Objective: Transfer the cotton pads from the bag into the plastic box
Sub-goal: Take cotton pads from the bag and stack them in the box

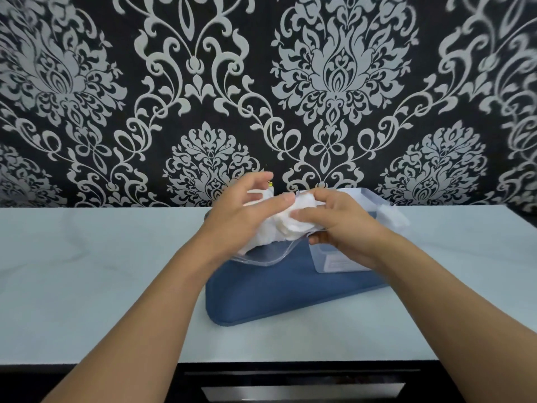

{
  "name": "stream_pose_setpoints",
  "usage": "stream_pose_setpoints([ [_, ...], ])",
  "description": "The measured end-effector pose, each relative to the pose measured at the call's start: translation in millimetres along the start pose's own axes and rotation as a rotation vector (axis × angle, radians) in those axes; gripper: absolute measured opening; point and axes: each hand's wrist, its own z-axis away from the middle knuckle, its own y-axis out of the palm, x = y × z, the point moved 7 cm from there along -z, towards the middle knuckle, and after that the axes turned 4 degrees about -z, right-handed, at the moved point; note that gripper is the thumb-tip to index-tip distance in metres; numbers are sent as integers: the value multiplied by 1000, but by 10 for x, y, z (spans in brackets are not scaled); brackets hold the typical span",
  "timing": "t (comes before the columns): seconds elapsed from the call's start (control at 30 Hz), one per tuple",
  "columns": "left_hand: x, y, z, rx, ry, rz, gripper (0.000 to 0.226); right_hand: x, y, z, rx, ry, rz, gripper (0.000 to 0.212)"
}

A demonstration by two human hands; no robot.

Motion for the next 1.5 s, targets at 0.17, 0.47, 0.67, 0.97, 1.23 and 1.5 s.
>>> stream_pose_setpoints([
  [0.17, 71, 273, 16, 74, -171, 202, 19, 67, 30, 41, 81, -55, -39, 32],
  [0.47, 163, 352, -67, -38, -205, 284, 17, 98, -132, 56, 11, -58, -205, 41],
  [0.67, 110, 427, -38, -83, -147, 230, 21, 9, -153, 81, -137, -43, -36, 35],
  [0.97, 121, 449, -37, -4, -208, 372, 23, 71, -279, 62, -179, -140, -133, 27],
  [1.23, 69, 517, -9, 29, -174, 384, 22, 151, -284, 138, -310, -227, 36, 31],
  [1.5, 86, 514, -4, 43, -269, 570, 23, 301, -233, 162, -257, -365, 143, 25],
])
